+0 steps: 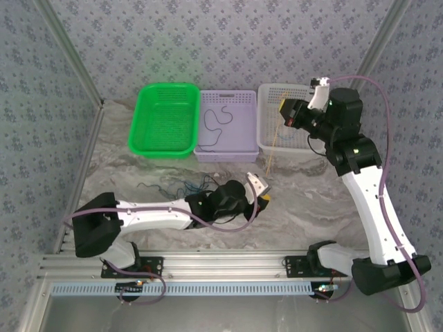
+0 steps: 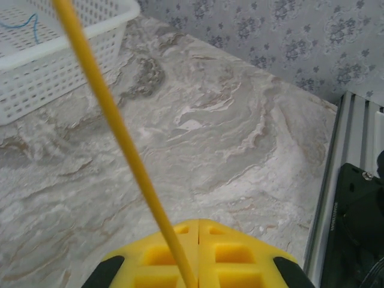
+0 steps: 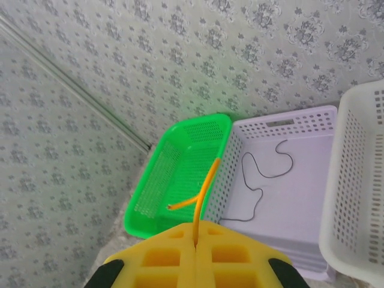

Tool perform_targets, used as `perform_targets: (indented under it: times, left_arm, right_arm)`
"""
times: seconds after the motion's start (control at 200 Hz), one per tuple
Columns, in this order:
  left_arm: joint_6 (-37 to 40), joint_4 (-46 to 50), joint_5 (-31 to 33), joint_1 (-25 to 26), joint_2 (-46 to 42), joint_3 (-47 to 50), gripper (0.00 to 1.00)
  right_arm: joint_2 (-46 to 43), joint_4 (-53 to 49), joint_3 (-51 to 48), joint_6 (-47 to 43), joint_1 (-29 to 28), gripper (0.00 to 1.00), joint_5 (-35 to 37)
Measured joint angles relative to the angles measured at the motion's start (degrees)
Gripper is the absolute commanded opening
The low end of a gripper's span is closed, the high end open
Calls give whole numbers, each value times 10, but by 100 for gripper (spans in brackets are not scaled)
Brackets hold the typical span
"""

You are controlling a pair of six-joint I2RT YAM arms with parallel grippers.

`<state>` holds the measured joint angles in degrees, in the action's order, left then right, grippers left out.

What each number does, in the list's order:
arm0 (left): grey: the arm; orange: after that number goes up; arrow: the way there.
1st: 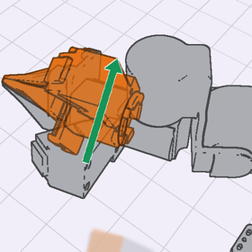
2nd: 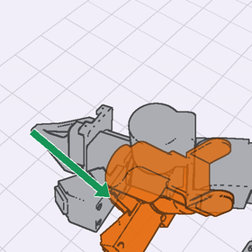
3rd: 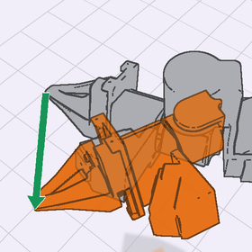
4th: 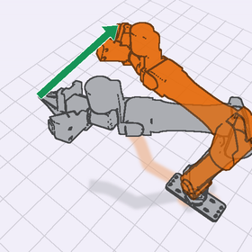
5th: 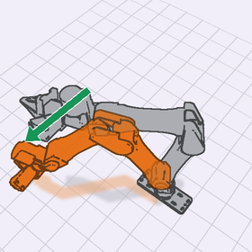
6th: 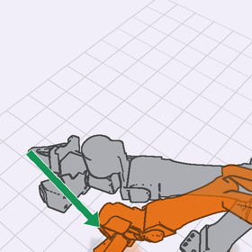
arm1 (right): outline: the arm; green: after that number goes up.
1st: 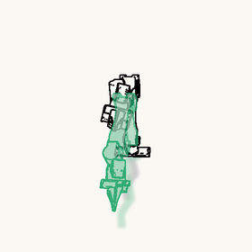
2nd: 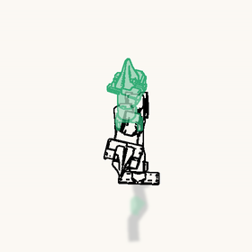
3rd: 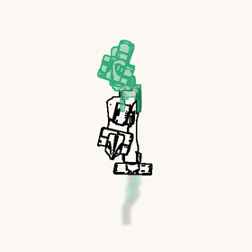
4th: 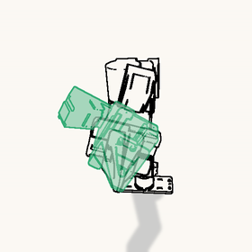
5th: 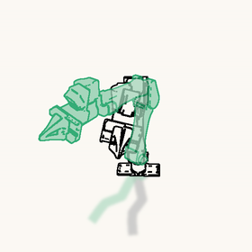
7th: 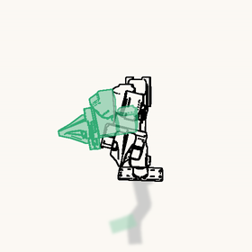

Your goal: Untangle the cables

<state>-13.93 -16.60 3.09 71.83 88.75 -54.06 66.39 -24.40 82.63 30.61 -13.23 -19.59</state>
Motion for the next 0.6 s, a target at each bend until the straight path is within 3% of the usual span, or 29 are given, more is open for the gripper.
perform_targets:
  times: [0.29,0.375,0.43,0.5,0.6]
  left_arm:
    - [0,-8,27,6,15,-22,0]
    - [2,1,42,6,9,-22,31]
    - [-2,26,49,9,1,-19,43]
    - [1,56,64,16,-15,-9,51]
    - [2,96,87,21,-66,14,54]
  right_arm:
    - [-1,87,-31,62,13,0,-49]
    - [-1,92,-31,63,12,0,-51]
    - [-1,104,-29,62,12,0,-49]
    - [-3,108,-24,51,7,0,-47]
    - [-8,101,-23,29,-10,0,-47]
